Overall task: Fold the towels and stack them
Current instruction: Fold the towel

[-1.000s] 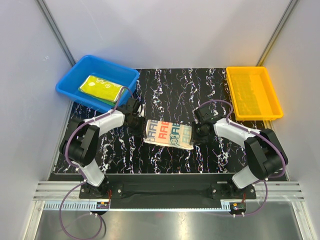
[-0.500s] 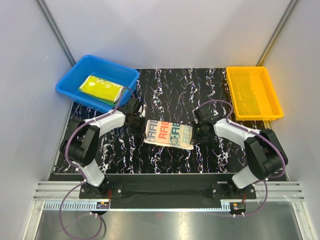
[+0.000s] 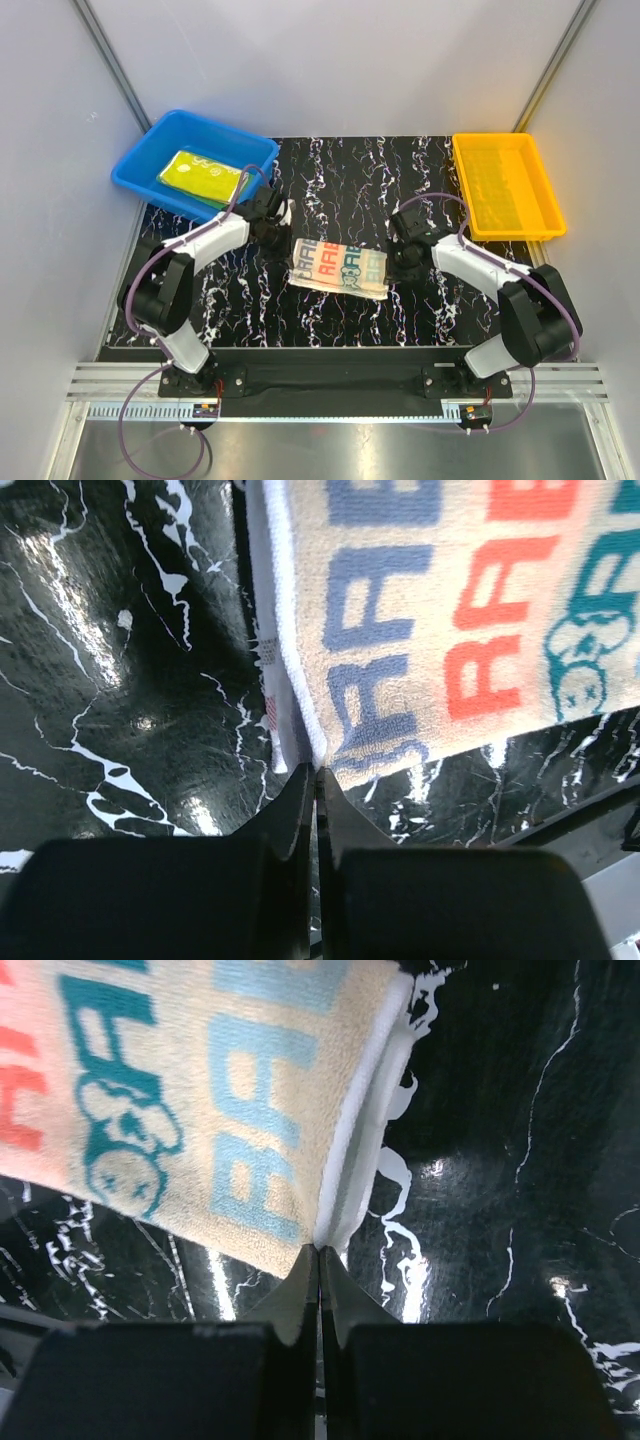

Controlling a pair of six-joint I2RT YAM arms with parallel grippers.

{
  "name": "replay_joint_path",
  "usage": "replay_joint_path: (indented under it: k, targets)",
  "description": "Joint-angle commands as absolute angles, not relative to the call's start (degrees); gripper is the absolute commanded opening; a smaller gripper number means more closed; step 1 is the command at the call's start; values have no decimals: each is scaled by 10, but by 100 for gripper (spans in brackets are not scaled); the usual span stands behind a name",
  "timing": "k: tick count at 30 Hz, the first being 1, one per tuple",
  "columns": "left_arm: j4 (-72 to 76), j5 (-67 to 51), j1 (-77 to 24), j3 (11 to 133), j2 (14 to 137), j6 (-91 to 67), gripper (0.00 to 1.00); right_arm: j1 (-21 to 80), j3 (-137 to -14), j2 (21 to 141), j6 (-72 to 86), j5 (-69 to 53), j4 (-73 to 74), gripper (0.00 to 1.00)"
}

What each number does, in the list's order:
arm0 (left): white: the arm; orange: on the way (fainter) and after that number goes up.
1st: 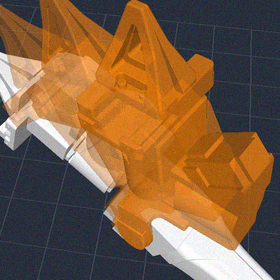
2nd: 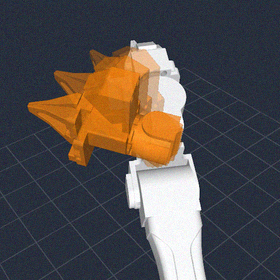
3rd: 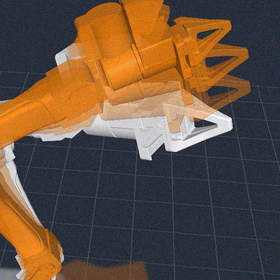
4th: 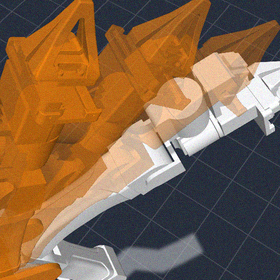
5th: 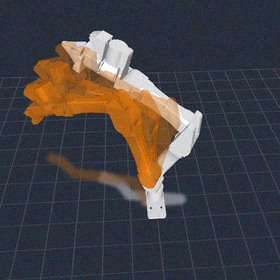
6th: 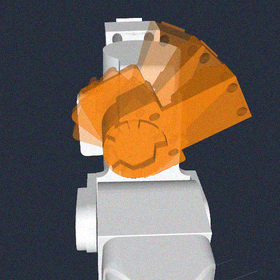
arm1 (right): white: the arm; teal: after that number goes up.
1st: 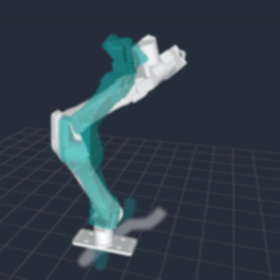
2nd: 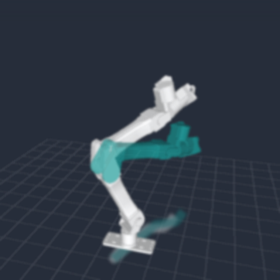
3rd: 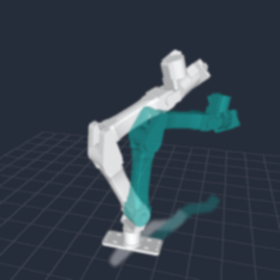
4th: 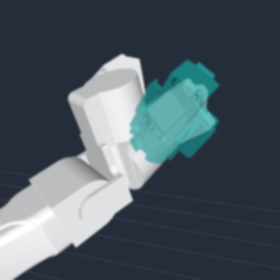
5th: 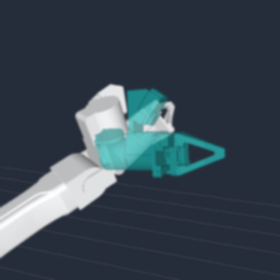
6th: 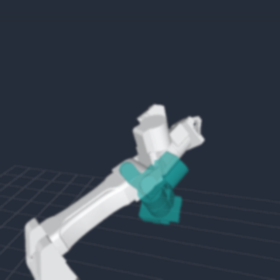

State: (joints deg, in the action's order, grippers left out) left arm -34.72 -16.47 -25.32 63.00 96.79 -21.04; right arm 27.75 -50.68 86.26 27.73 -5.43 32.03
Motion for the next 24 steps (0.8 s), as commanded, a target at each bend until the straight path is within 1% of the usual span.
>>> replay_joint_path:
  k: [1, 6, 9, 10, 13, 16, 20, 21, 22, 23, 24]
  targets:
    - [-373, -169, -258, 665, 929, -214, 0, 279, -550, 819, 258, -30, 364, 0]
    - [-377, -171, -265, 640, 908, -215, 0, 279, -538, 774, 261, -34, 385, 0]
    - [-360, -164, -268, 601, 898, -219, 0, 279, -482, 747, 272, -47, 353, 0]
    - [-354, -157, -267, 592, 898, -221, 0, 279, -444, 740, 277, -59, 310, 0]
    - [-345, -124, -268, 570, 911, -219, 0, 279, -391, 734, 303, -105, 233, 0]
    - [-341, -102, -268, 572, 931, -216, 0, 279, -365, 727, 315, -105, 199, 0]
    - [-334, -102, -267, 579, 949, -214, 0, 279, -360, 736, 313, -105, 190, 0]
    - [-334, -103, -268, 579, 953, -213, 0, 279, -359, 737, 311, -102, 192, 2]
    - [-334, -104, -268, 580, 955, -213, 3, 279, -359, 737, 312, -99, 192, 6]
    - [-337, -105, -267, 582, 961, -213, 16, 279, -359, 738, 312, -97, 192, 11]
    - [-341, -102, -267, 584, 962, -213, 17, 279, -359, 737, 313, -95, 198, 15]
